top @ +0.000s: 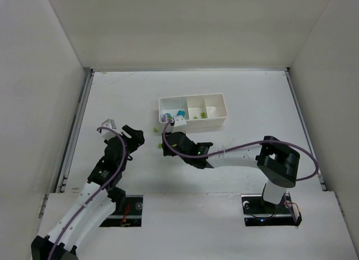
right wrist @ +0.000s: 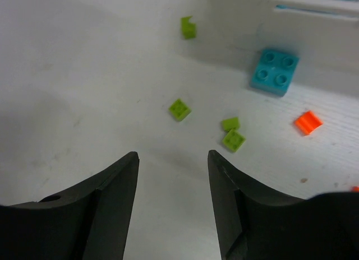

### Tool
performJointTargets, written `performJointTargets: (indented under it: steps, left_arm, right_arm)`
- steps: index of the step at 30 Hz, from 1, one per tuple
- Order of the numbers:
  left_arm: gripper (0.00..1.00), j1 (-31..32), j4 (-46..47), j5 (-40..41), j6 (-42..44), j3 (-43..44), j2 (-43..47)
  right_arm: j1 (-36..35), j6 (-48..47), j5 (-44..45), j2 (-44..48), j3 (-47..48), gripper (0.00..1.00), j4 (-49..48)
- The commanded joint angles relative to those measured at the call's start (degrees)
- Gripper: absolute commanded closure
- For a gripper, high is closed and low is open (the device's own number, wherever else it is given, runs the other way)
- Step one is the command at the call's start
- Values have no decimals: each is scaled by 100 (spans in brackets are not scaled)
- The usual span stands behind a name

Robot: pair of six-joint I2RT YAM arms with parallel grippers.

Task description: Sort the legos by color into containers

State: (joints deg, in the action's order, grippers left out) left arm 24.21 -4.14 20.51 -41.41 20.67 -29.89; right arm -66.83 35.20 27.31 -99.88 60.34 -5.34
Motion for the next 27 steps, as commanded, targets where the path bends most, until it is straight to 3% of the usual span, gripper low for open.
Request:
performJointTargets:
  steps: [1,7,27]
  left_arm:
    - [36,-61,273,-398,195,-229,-70]
    - [43,-8,282,-531,142,-510,106]
    - [43,581,239,-487,212,-713,132]
  right_arm:
    - [201,-101,696,-128,242,41,-195]
    - [341,-31,1171,-585,233,40,-274]
    - [781,-523,1154,-1570,233,43,-1864]
